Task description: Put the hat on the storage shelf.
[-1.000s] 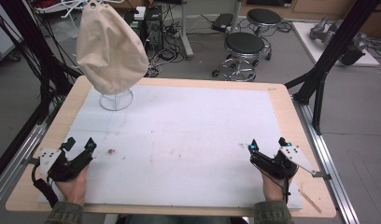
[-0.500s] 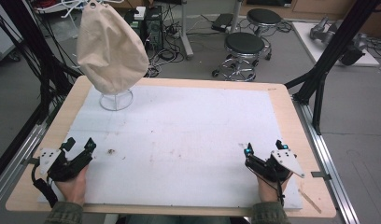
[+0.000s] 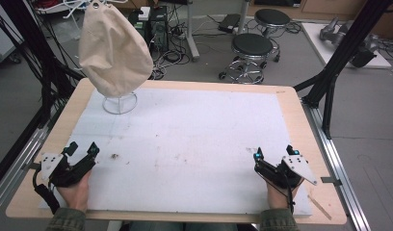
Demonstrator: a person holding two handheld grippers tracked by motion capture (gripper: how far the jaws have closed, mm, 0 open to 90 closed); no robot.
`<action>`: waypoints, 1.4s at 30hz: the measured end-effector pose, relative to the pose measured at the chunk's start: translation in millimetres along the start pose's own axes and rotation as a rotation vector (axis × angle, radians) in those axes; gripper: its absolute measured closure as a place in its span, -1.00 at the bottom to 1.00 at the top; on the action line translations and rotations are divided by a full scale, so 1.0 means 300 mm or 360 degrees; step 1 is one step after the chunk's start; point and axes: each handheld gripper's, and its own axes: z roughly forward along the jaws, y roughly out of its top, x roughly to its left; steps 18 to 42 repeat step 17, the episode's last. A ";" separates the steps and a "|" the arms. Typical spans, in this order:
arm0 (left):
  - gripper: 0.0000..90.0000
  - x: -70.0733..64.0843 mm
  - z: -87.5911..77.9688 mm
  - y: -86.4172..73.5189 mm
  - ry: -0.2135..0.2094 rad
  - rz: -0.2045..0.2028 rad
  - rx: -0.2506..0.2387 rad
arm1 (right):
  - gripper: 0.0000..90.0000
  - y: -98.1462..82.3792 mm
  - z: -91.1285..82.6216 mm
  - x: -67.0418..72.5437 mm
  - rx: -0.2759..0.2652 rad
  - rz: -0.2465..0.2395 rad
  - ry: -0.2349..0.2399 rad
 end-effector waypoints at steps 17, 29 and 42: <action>-0.39 -0.001 0.004 -0.001 -0.0006 -0.0006 0.0013 | -0.97 0.003 -0.029 -0.006 -0.0078 0.0019 -0.0019; -0.39 -0.001 0.004 -0.001 -0.0006 -0.0006 0.0013 | -0.97 0.003 -0.029 -0.006 -0.0078 0.0019 -0.0019; -0.39 -0.001 0.004 -0.001 -0.0006 -0.0006 0.0013 | -0.97 0.003 -0.029 -0.006 -0.0078 0.0019 -0.0019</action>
